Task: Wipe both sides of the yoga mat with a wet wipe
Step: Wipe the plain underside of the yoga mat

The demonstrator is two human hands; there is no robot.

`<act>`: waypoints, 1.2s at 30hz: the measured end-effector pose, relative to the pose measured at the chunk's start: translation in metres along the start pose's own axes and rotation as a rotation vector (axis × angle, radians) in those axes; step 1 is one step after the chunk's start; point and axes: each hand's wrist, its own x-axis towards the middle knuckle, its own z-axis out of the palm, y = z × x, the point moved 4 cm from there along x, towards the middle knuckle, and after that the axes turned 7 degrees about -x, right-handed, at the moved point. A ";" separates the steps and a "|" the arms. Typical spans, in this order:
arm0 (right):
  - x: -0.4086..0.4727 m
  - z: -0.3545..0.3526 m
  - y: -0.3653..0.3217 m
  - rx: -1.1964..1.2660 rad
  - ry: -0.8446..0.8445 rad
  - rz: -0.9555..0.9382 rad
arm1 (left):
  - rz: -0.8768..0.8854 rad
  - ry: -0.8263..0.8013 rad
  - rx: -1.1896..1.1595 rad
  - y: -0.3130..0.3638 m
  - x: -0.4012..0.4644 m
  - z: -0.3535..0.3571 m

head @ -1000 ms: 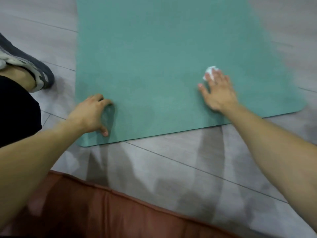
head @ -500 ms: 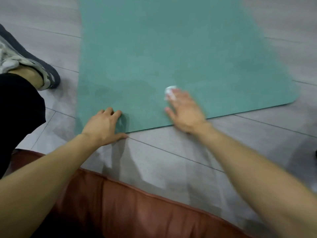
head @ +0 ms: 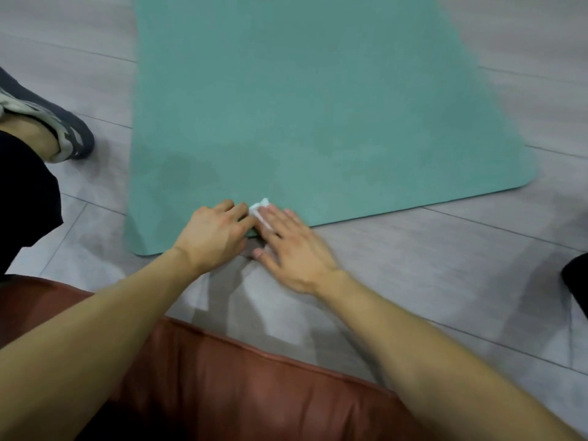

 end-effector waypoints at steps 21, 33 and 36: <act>-0.006 -0.010 0.035 -0.092 -0.046 0.028 | -0.116 0.016 0.055 -0.023 -0.028 -0.002; -0.004 -0.010 0.032 0.020 0.032 0.208 | -0.435 -0.308 -0.311 -0.067 0.033 -0.040; 0.015 0.005 -0.016 -0.013 -0.092 -0.200 | -0.437 -0.411 -0.285 -0.070 0.054 -0.033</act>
